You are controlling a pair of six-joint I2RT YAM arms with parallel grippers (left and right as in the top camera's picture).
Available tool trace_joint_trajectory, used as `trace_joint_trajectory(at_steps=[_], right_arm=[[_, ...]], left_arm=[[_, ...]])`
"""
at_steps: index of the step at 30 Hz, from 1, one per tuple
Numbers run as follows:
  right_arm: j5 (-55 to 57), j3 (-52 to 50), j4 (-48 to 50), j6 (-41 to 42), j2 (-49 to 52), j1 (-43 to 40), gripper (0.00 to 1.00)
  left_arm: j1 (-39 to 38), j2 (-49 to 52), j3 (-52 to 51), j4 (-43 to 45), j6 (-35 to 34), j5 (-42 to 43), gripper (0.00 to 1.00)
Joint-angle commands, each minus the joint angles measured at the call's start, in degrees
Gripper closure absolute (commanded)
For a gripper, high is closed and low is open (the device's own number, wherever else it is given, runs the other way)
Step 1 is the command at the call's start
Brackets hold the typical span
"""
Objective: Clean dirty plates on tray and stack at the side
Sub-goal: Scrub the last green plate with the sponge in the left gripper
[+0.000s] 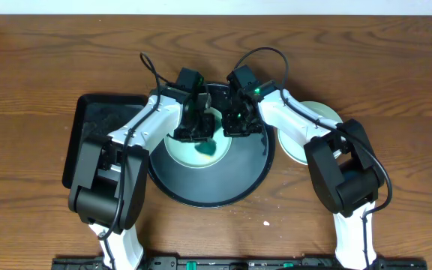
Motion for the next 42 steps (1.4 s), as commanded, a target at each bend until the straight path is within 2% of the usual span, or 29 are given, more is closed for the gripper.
trace_joint_trajectory(at_steps=[1, 6, 9, 11, 14, 20, 24, 28, 33, 36, 37, 42], right_arm=[[1.7, -1.3, -0.7, 0.0, 0.4, 0.5, 0.99], [1.7, -1.3, -0.7, 0.0, 0.4, 0.5, 0.99], [1.7, -1.3, -0.7, 0.0, 0.4, 0.5, 0.99], [1.9, -1.3, -0.5, 0.0, 0.4, 0.5, 0.99], [1.9, -1.3, -0.5, 0.0, 0.4, 0.5, 0.99], [1.9, -1.4, -0.4, 0.0, 0.4, 0.5, 0.99], [1.9, -1.4, -0.4, 0.0, 0.4, 0.5, 0.99], [1.9, -1.4, -0.5, -0.3, 0.4, 0.6, 0.99], [1.9, -1.4, -0.5, -0.3, 0.4, 0.6, 0.99], [2.1, -1.4, -0.7, -0.5, 0.4, 0.6, 0.99], [2.1, -1.4, -0.5, -0.5, 0.4, 0.6, 0.99], [2.1, -1.4, -0.4, -0.5, 0.4, 0.6, 0.99]], left_arm=[[1.4, 0.7, -0.4, 2.8, -5.3, -9.9, 0.93], [2.4, 0.6, 1.3, 0.3, -13.8, -28.4, 0.92], [2.4, 0.6, 1.9, -3.5, -15.1, -32.1, 0.93], [2.4, 0.6, 1.9, -7.0, -15.1, -30.5, 0.93], [2.1, 0.6, 1.9, -11.8, -13.7, -23.5, 0.93], [0.8, 0.6, 1.8, -13.6, -1.1, -1.2, 0.93], [0.6, 0.6, 1.8, -10.1, 0.0, 0.0, 0.93], [0.7, 0.6, 1.8, -2.7, -0.5, -6.0, 0.93], [1.0, 0.6, 2.6, 0.9, -5.9, -20.6, 0.93], [2.6, -0.7, 8.5, -8.9, -7.0, -26.1, 0.92], [3.9, -2.1, 12.6, -15.0, -7.0, -28.7, 0.92], [8.0, -6.3, 19.4, -25.5, -7.0, -29.7, 0.93]])
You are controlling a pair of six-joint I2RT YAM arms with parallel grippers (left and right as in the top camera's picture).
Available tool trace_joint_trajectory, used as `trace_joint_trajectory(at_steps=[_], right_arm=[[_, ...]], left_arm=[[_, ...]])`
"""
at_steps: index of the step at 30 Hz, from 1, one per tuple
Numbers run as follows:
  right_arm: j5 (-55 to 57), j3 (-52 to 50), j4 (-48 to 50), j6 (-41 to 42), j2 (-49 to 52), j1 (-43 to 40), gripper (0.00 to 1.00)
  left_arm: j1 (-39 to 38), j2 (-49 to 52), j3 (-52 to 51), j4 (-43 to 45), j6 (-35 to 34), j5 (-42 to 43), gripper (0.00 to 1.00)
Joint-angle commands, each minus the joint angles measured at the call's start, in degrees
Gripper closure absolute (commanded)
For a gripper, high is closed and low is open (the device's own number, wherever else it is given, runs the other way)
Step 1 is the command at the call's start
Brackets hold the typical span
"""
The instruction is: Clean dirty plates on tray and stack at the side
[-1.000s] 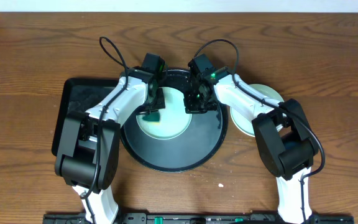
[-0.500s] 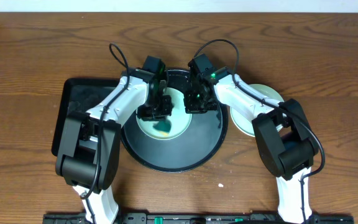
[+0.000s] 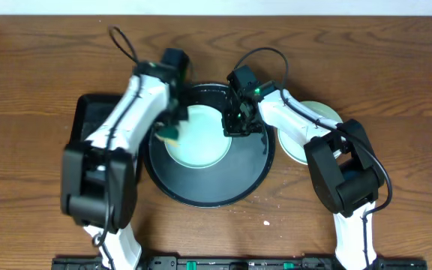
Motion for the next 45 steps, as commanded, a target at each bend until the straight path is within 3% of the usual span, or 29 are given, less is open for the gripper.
trace_joint_trajectory(at_steps=[1, 8, 16, 20, 32, 45], right_arm=[[2.1, -1.2, -0.6, -1.1, 0.3, 0.6, 0.99], [4.4, -0.5, -1.2, -5.4, -3.4, 0.8, 0.99], [22.7, -0.5, -1.8, -9.0, -15.4, 3.4, 0.99], [30.9, -0.5, -3.2, -13.4, -20.1, 6.1, 0.99], [73.1, -0.5, -3.7, -17.0, -25.3, 22.9, 0.99], [90.3, -0.5, 6.9, -29.4, -25.4, 30.7, 0.99]], left_arm=[[4.0, -6.0, 5.4, -5.1, -1.0, -4.3, 0.93], [12.3, -11.5, 5.4, -8.1, -1.8, -4.4, 0.93], [18.2, -11.2, 5.1, -7.7, -1.8, -4.4, 0.92], [18.6, -11.2, 5.1, -7.8, -2.0, -4.4, 0.92], [18.6, -11.2, 5.1, -7.8, -2.0, -4.3, 0.93], [18.6, -11.2, 5.1, -8.3, -2.0, -4.3, 0.92]])
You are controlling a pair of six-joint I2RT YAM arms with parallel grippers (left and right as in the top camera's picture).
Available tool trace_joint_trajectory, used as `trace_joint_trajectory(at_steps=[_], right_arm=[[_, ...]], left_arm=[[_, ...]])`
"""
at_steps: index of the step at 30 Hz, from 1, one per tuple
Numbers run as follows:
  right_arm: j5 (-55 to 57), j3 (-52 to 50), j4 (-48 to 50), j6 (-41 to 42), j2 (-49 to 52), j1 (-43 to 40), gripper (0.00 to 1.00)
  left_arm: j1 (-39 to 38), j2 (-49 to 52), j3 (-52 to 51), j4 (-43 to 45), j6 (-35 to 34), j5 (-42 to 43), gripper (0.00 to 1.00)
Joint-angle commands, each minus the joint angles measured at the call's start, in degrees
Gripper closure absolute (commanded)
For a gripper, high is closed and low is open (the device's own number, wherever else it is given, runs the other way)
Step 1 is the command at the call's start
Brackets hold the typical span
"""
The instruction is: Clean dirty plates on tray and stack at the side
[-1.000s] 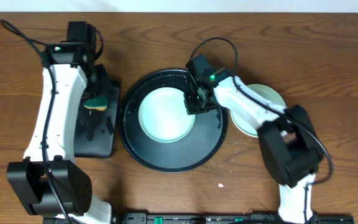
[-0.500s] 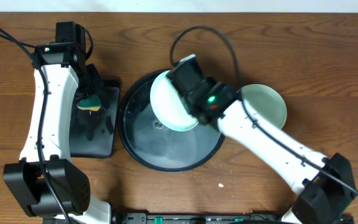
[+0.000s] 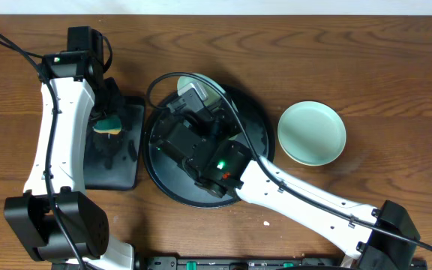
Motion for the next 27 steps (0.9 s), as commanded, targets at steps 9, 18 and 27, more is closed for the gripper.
trace_joint_trajectory(at_steps=[9, 18, 27], right_arm=[[4.2, 0.4, 2.6, -4.8, -1.9, 0.9, 0.99], [-32.2, -0.1, -7.7, 11.6, -1.7, -6.4, 0.99], [-68.4, 0.0, -7.2, 13.1, -2.8, -21.8, 0.99]], left_arm=[[0.0, 0.2, 0.7, -0.2, -0.8, -1.1, 0.93], [0.0, 0.2, 0.7, -0.2, -0.8, -1.1, 0.93], [0.0, 0.2, 0.7, -0.2, -0.7, -1.1, 0.92]])
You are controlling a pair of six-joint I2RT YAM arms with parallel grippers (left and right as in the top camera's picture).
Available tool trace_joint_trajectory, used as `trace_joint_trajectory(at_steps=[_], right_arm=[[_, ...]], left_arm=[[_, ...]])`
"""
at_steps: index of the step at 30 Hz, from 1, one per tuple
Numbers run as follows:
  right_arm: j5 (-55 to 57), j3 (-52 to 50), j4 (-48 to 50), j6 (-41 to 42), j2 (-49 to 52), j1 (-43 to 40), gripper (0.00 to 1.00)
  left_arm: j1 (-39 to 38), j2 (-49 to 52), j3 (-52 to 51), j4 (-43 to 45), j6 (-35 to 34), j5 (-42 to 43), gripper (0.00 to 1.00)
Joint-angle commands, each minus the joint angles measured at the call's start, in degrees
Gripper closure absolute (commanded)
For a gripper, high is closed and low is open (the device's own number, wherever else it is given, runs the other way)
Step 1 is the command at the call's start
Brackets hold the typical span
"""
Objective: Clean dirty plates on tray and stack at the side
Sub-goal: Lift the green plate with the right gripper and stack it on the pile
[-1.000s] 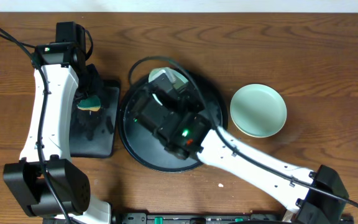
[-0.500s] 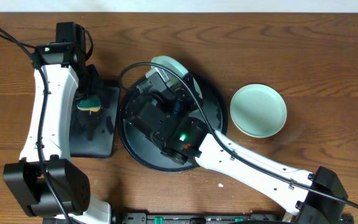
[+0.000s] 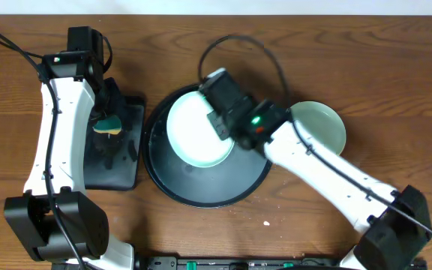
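Note:
A pale green plate point(image 3: 193, 133) shows over the left-centre of the round black tray point(image 3: 208, 187). My right gripper point(image 3: 218, 124) is at the plate's right rim and seems shut on it, though the wrist hides its fingers. A second pale green plate point(image 3: 327, 129) lies on the table to the right, partly covered by the right arm. At the far left, my left gripper point(image 3: 109, 118) is shut on a green and yellow sponge point(image 3: 109, 125), held over the black rectangular tray point(image 3: 120, 161).
The rectangular tray lies just left of the round tray, almost touching it. A cable loops above the right wrist near the round tray's far edge. A small white speck lies on the wooden table in front of the round tray.
The right arm, which loomed large across the round tray's middle, now reaches in from the right. The plate, then peeking out at the tray's far rim, now shows whole over its left-centre. The left arm has not moved.
Both grippers were at the plate in the round tray, the left with the sponge on it, the right at its rim. Then the left gripper and sponge were at the plate's left edge. Later the sponge hung over the rectangular tray, where it stays, while the right arm has shifted the plate.

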Motion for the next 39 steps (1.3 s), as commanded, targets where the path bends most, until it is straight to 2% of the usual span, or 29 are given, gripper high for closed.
trace_joint_trajectory(at_steps=[1, 5, 9, 15, 19, 29, 39], right_arm=[[-20.0, 0.0, 0.4, 2.5, -3.3, -6.7, 0.99], [-26.1, 0.0, -0.9, 3.2, -6.2, -15.1, 0.99], [-26.0, 0.0, -4.6, 4.8, -9.5, -23.9, 0.99], [-20.5, -0.6, -13.7, 6.3, -10.2, -39.3, 0.99], [-19.5, -5.0, -14.4, 6.2, -8.9, -46.0, 0.99], [-19.1, -21.9, -2.6, 6.3, -7.6, -48.1, 0.99], [-14.6, -25.1, 0.4, 8.0, -7.5, -48.1, 0.97]], left_arm=[[0.0, 0.2, 0.7, -0.2, -0.7, -1.1, 0.93], [0.0, 0.2, 0.7, -0.2, -0.7, -1.1, 0.93], [0.0, 0.2, 0.7, -0.2, -0.7, -1.1, 0.92], [0.0, 0.2, 0.7, -0.2, -0.7, -1.1, 0.93], [0.0, 0.2, 0.7, -0.2, -0.7, -1.1, 0.93], [0.0, 0.2, 0.7, -0.2, -0.7, -1.1, 0.93], [0.0, 0.2, 0.7, -0.2, -0.7, -1.1, 0.92]])
